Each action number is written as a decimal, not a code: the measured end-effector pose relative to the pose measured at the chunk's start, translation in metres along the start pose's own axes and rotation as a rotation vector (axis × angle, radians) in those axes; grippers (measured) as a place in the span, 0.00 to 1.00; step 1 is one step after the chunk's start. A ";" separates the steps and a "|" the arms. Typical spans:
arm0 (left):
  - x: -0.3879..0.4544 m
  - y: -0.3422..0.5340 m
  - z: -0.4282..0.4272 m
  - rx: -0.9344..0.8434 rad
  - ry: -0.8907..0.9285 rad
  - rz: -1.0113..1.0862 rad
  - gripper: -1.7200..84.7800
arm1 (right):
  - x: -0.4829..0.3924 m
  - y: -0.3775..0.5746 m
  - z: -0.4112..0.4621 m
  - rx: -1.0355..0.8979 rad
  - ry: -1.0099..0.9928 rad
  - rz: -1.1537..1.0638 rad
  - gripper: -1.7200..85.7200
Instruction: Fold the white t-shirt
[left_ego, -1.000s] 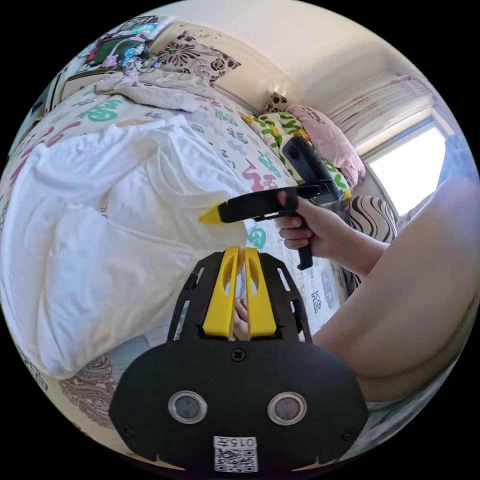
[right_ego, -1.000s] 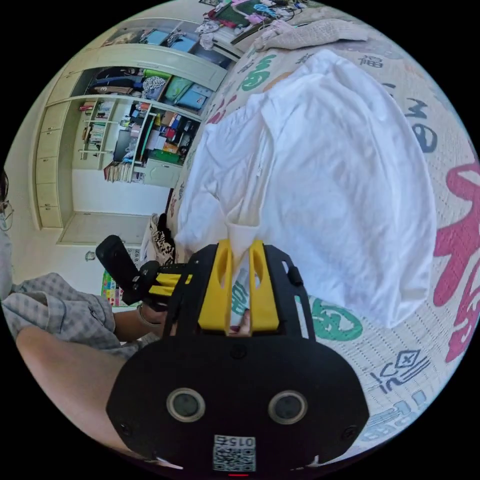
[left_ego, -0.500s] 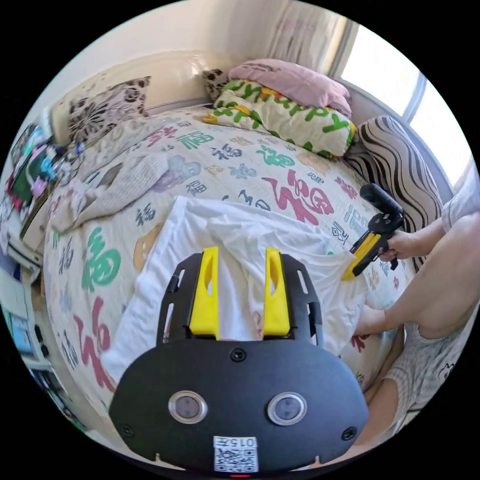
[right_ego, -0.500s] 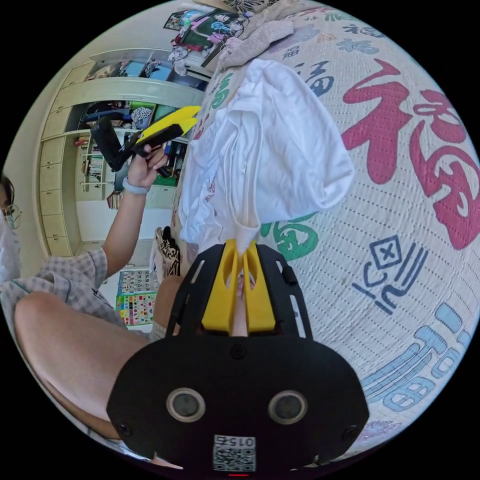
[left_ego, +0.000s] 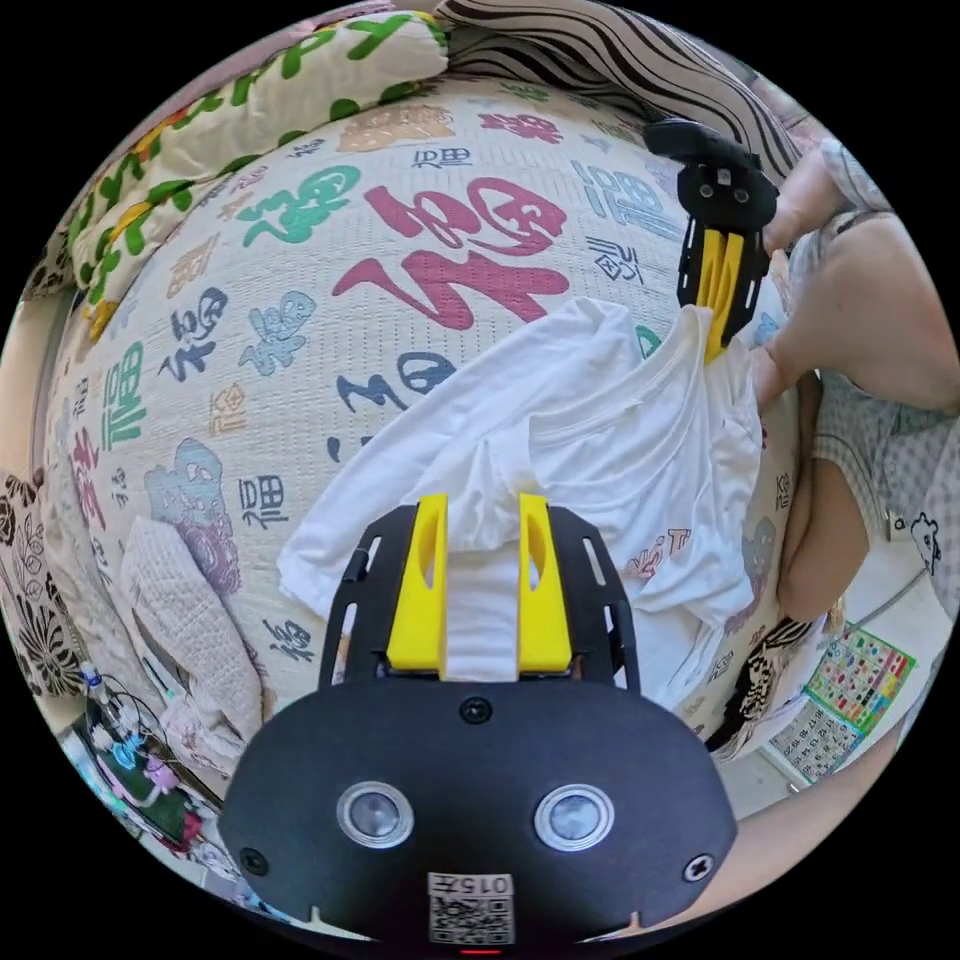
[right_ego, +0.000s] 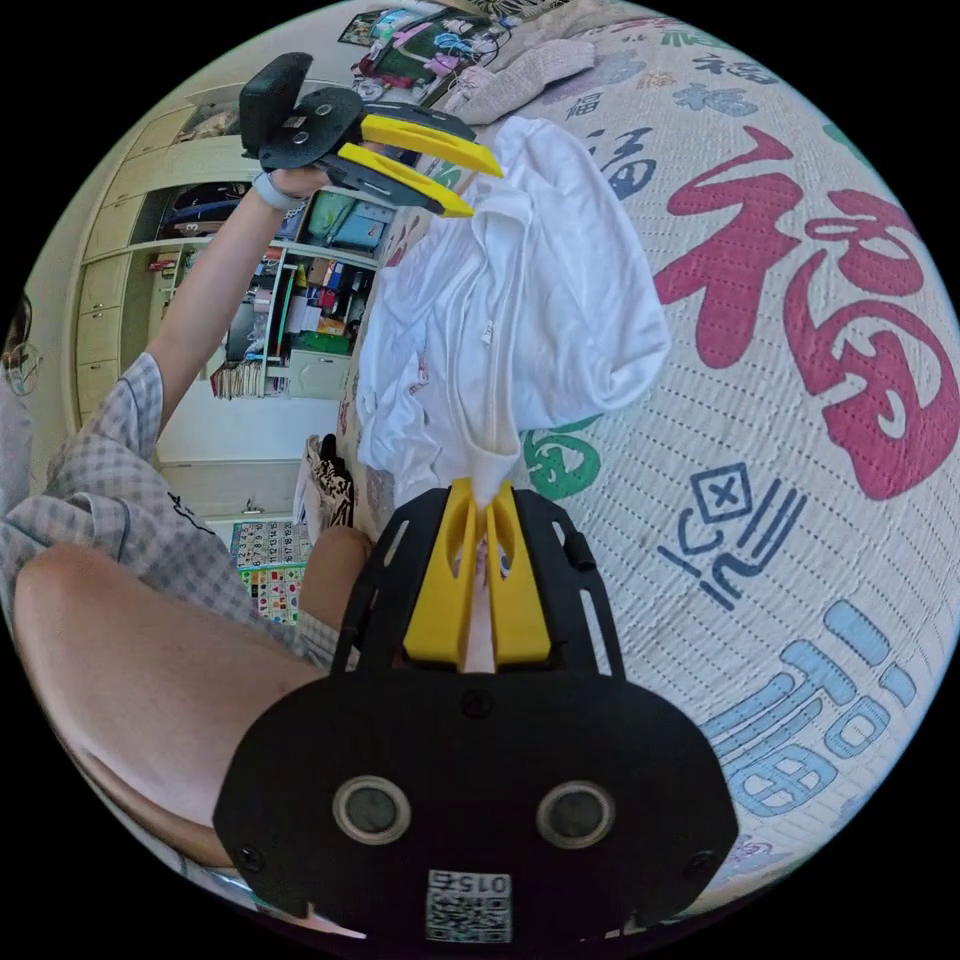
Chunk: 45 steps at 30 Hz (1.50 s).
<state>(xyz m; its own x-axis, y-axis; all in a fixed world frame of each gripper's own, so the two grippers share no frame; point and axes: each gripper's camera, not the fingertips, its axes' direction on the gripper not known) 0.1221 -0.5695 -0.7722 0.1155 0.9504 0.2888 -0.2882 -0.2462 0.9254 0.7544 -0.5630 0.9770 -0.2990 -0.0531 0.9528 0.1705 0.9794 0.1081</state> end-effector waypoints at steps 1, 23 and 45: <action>0.005 -0.012 0.008 -0.037 -0.012 0.018 0.11 | 0.001 0.008 0.002 -0.006 -0.001 0.007 0.02; 0.462 0.209 -0.255 1.186 -0.952 -1.126 0.02 | -0.266 0.179 -0.125 1.054 0.334 -0.583 0.02; 0.734 0.277 -0.357 1.547 -1.960 -1.088 0.01 | -0.446 0.288 -0.096 1.890 0.332 -0.911 0.01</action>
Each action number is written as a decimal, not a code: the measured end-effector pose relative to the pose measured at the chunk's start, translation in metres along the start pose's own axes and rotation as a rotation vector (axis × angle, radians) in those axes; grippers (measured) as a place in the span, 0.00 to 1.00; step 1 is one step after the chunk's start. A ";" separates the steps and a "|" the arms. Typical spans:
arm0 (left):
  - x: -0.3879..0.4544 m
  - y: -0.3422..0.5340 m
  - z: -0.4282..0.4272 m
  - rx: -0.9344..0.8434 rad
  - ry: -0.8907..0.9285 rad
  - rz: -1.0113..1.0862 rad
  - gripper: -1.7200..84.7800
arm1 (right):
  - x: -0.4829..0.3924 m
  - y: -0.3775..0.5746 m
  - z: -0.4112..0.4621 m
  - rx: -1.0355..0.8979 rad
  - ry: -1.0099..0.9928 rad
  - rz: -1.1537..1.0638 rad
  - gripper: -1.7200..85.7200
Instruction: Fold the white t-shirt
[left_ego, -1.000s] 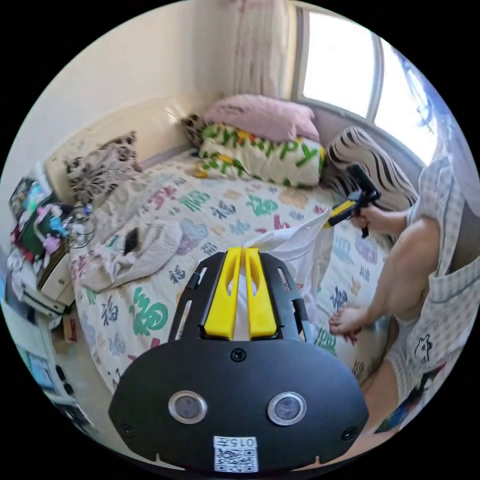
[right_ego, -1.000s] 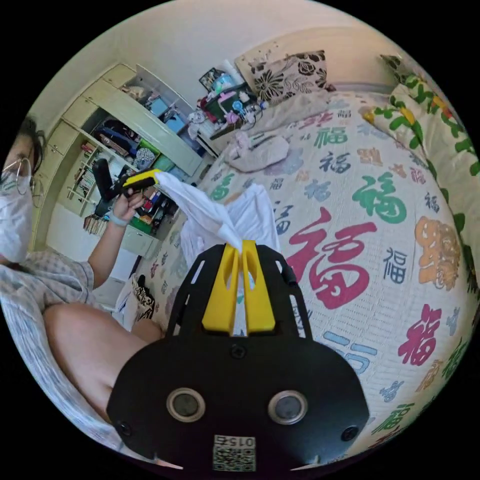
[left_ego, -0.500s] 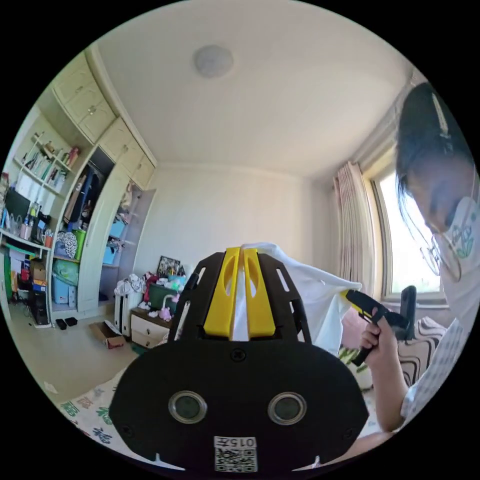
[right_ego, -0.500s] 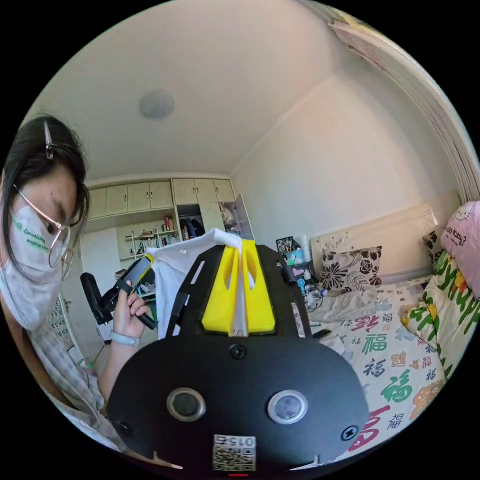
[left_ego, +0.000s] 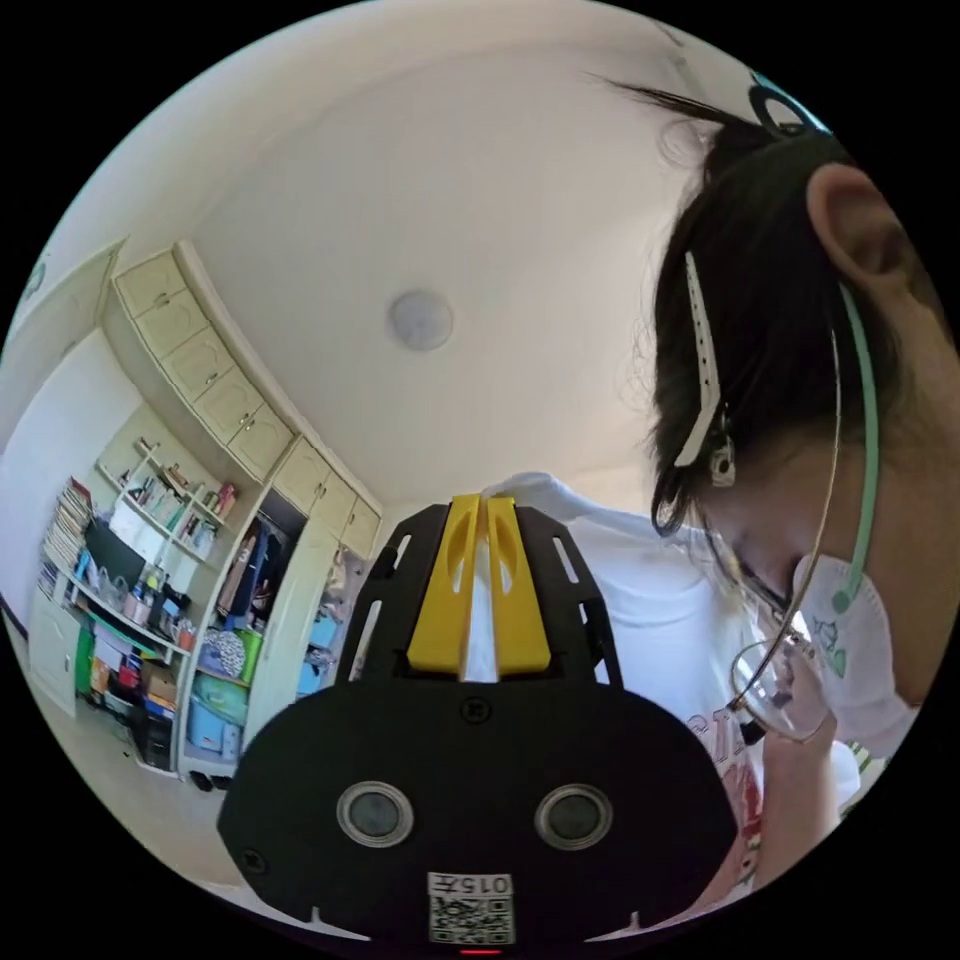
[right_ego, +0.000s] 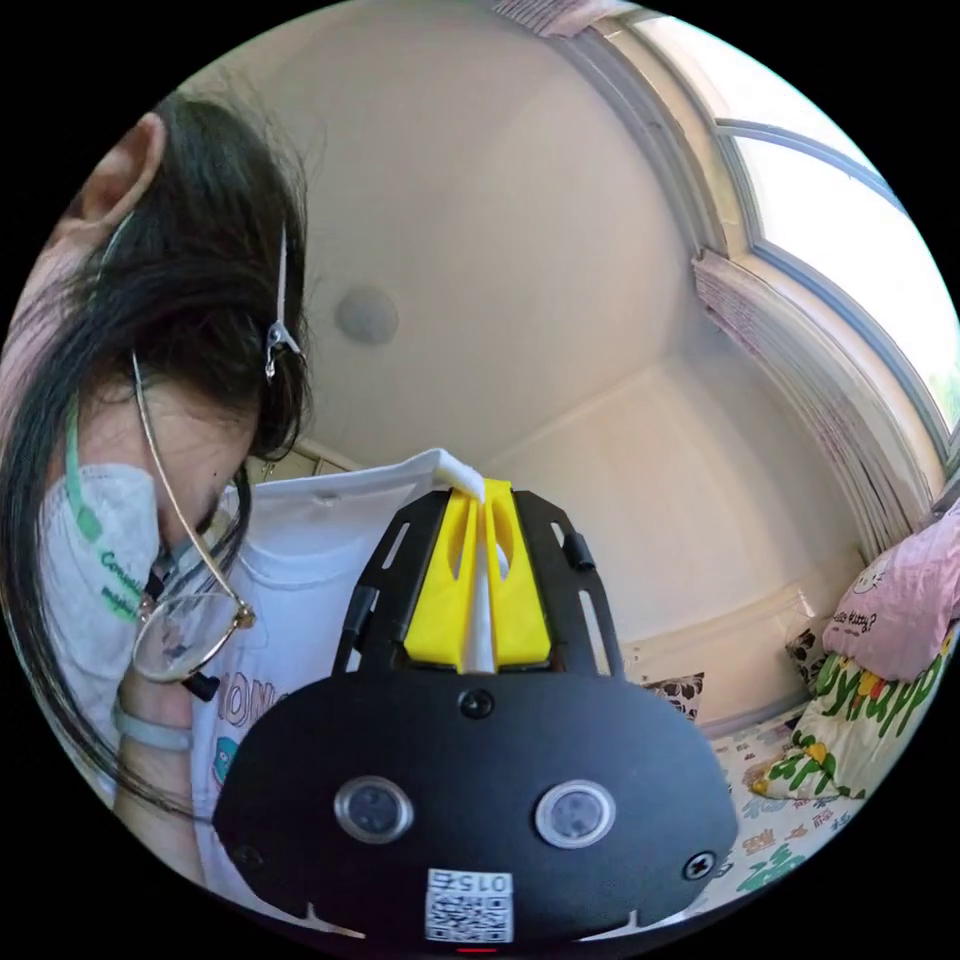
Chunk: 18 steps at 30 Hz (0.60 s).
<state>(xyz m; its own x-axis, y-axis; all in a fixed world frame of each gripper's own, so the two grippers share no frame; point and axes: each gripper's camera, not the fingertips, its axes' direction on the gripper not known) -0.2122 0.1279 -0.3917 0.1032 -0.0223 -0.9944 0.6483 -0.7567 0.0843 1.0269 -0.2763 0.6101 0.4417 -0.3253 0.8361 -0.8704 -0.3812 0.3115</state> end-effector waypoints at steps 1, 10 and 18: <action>-0.011 0.008 0.010 -0.039 -0.009 0.027 0.01 | 0.000 0.011 0.013 -0.027 -0.005 -0.012 0.02; -0.120 0.163 0.139 -0.552 -0.104 0.137 0.02 | 0.007 0.172 0.163 -0.502 -0.001 -0.113 0.02; -0.248 0.413 0.290 -1.246 -0.174 0.009 0.06 | 0.041 0.390 0.349 -1.292 -0.144 -0.075 0.07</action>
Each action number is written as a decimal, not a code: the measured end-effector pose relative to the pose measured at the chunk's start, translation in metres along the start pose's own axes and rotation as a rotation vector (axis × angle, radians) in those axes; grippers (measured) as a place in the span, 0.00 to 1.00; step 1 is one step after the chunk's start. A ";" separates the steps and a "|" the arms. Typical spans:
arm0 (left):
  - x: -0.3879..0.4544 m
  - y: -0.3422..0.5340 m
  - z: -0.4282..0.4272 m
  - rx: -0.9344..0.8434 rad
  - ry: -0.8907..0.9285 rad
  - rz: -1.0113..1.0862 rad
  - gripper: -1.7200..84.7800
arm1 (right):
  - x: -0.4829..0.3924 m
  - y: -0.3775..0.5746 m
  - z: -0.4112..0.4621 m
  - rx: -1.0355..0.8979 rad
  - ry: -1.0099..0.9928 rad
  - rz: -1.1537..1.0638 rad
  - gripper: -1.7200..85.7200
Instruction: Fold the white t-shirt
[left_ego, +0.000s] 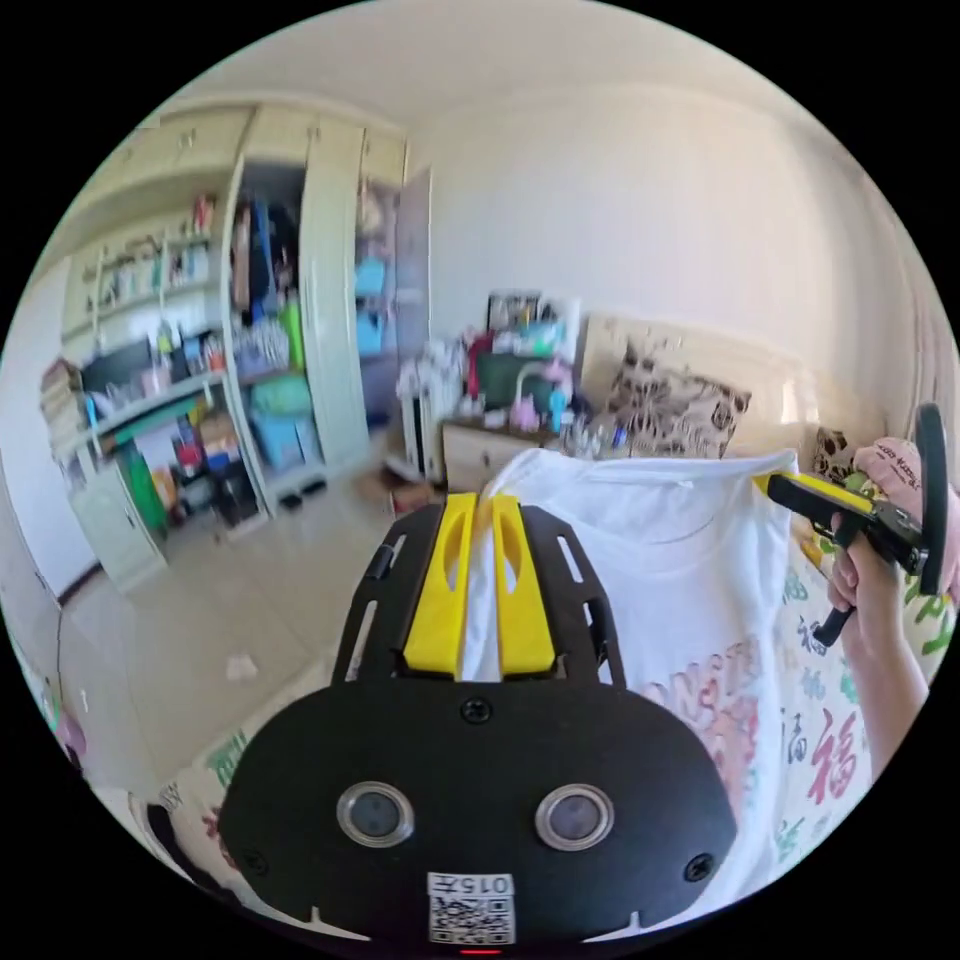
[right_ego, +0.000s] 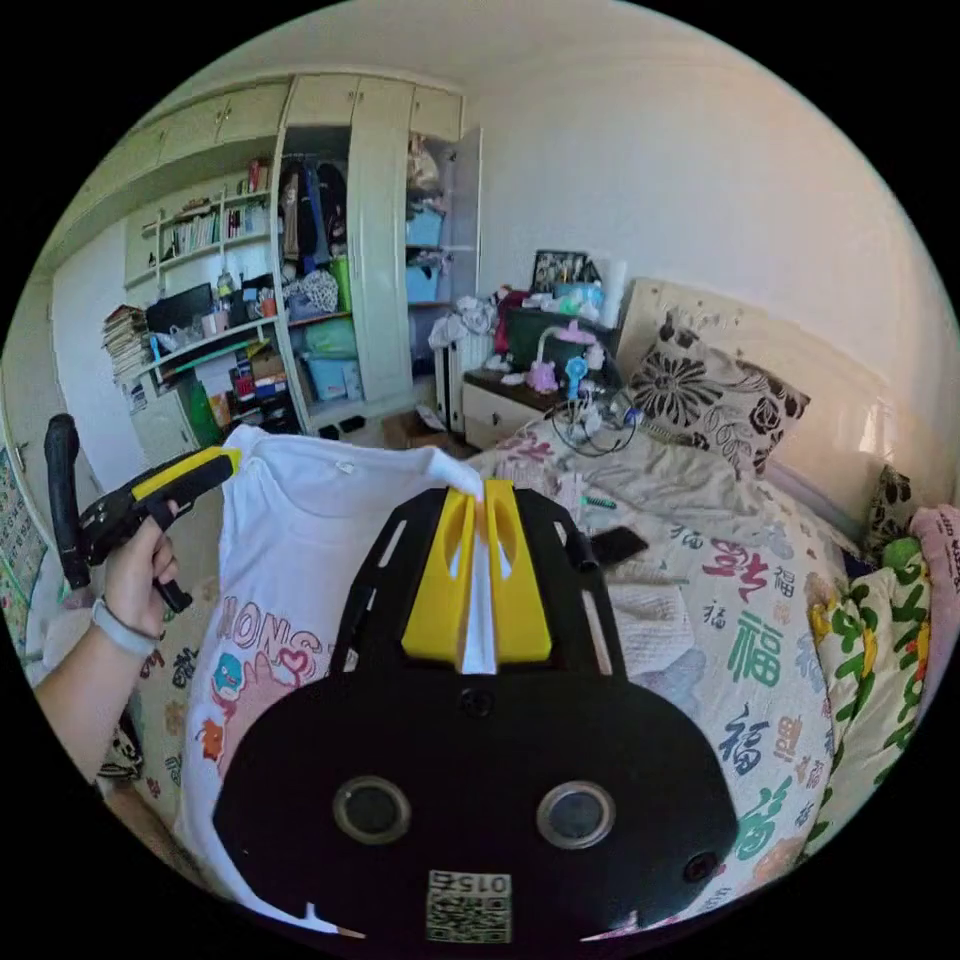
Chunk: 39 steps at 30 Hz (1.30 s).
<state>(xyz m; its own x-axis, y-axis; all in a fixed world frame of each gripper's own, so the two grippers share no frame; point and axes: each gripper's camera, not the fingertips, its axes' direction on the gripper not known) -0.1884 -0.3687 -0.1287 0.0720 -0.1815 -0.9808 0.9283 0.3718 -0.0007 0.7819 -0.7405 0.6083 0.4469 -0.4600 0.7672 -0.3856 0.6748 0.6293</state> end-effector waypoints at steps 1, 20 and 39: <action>-0.019 0.000 0.032 -0.135 0.012 -0.073 0.07 | 0.017 -0.003 0.029 -0.133 -0.064 0.028 0.08; -0.176 0.113 0.024 -1.260 0.533 -0.285 0.14 | 0.107 0.149 0.040 -0.917 -0.432 0.214 0.10; -0.208 -0.020 0.070 -1.352 0.350 -0.062 0.04 | 0.160 0.057 0.064 -1.060 -0.323 0.075 0.03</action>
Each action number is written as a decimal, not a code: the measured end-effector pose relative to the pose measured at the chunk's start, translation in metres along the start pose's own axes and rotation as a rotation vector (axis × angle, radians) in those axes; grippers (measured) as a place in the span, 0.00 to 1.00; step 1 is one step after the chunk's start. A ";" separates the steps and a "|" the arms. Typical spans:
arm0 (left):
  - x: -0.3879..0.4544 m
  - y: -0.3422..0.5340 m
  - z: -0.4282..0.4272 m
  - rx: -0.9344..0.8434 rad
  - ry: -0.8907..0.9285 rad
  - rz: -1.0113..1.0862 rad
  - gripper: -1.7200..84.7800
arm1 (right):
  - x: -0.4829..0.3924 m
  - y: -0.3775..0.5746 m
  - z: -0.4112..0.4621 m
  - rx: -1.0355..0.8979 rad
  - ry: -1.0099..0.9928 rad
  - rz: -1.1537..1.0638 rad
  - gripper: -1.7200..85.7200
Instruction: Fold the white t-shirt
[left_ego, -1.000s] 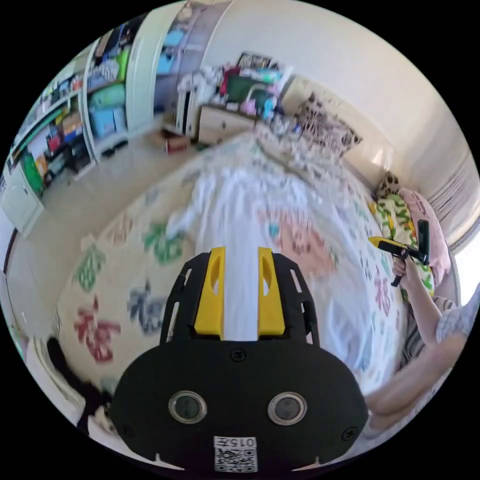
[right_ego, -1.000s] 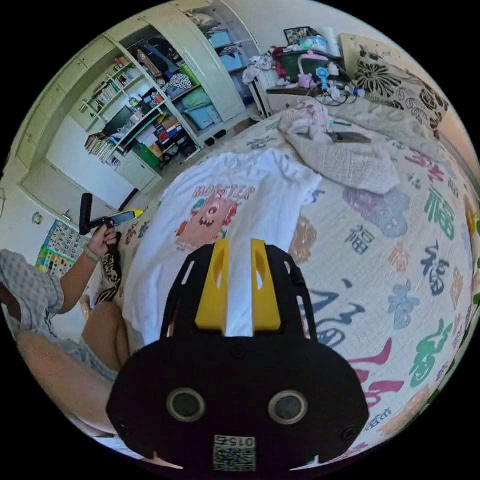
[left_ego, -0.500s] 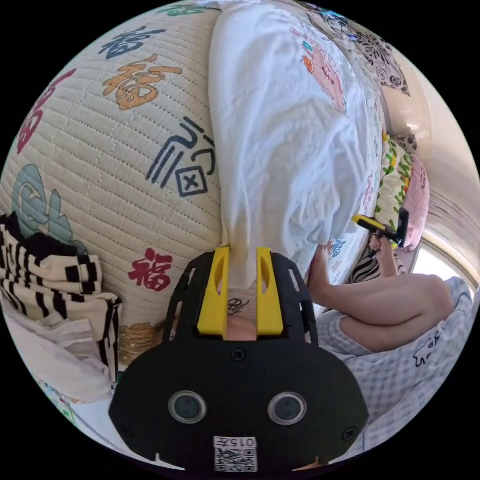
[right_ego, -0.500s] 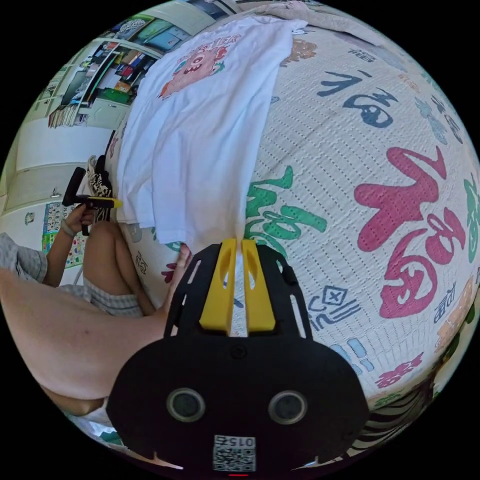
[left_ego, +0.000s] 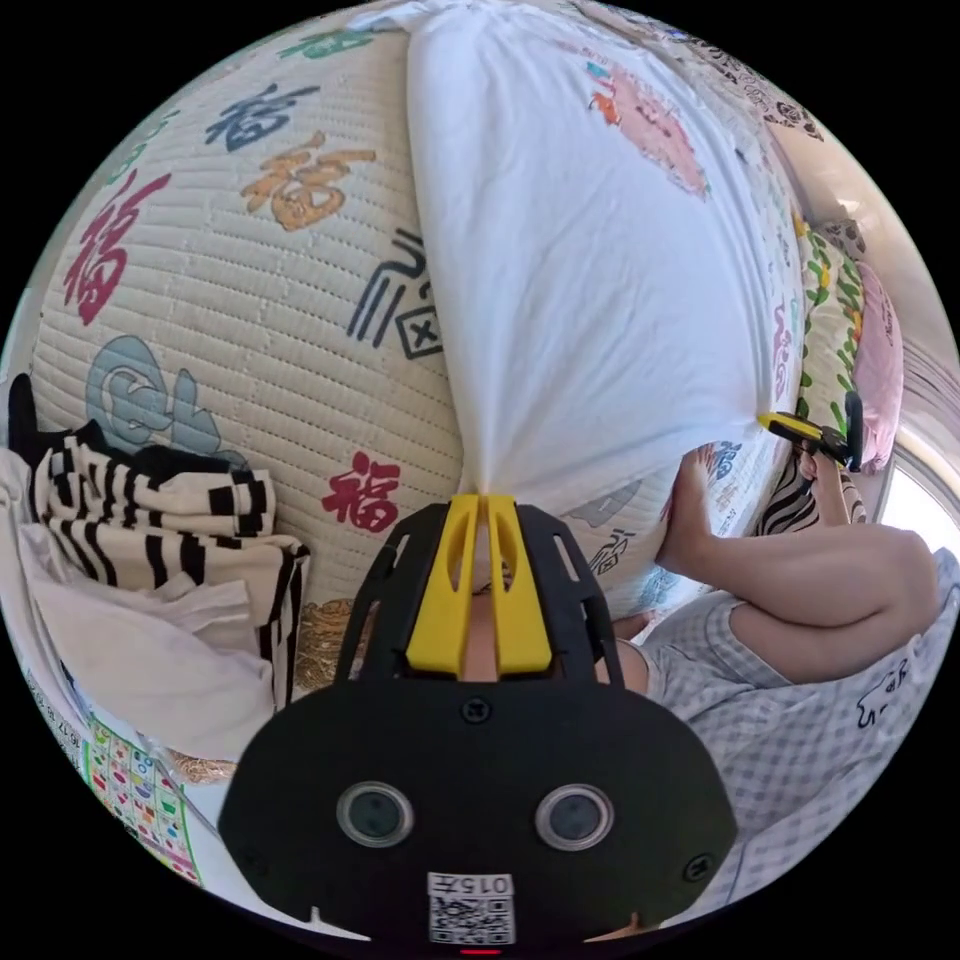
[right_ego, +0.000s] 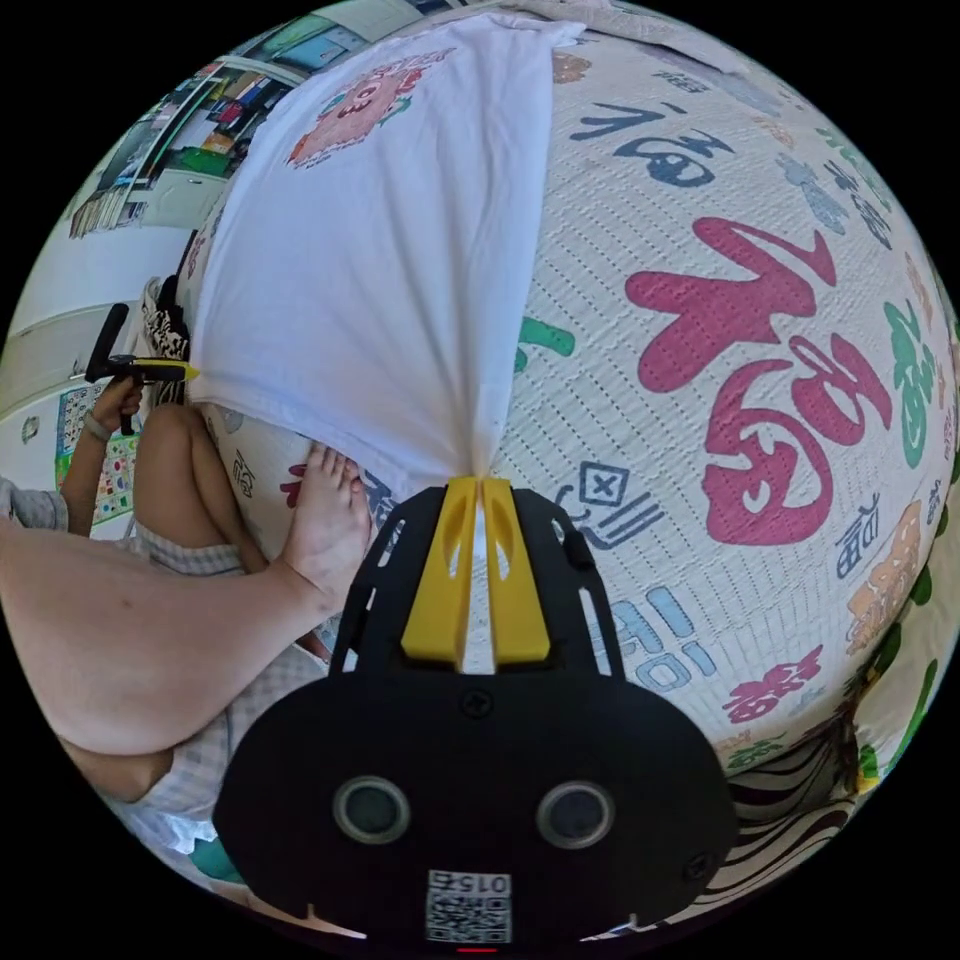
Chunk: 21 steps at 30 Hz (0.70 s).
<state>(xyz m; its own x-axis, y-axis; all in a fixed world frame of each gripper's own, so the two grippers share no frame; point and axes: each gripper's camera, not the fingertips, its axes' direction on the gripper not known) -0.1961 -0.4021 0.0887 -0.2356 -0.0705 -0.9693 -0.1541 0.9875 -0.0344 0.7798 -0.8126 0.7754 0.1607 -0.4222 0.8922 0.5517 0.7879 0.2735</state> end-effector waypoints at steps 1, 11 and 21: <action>-0.001 -0.007 -0.001 -0.040 -0.005 0.003 0.05 | 0.003 -0.004 -0.003 -0.001 -0.018 0.003 0.03; -0.066 -0.066 -0.154 0.434 0.184 -0.086 0.11 | 0.061 -0.079 -0.131 0.472 -0.211 0.043 0.10; -0.084 -0.219 -0.216 0.776 0.289 -0.194 0.08 | -0.007 -0.225 -0.153 0.524 -0.282 -0.159 0.10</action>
<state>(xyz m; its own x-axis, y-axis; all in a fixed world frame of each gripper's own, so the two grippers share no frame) -0.3503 -0.6425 0.2302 -0.5253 -0.1775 -0.8322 0.4599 0.7636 -0.4532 0.7796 -1.0557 0.6522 -0.1531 -0.4743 0.8669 0.0638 0.8707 0.4877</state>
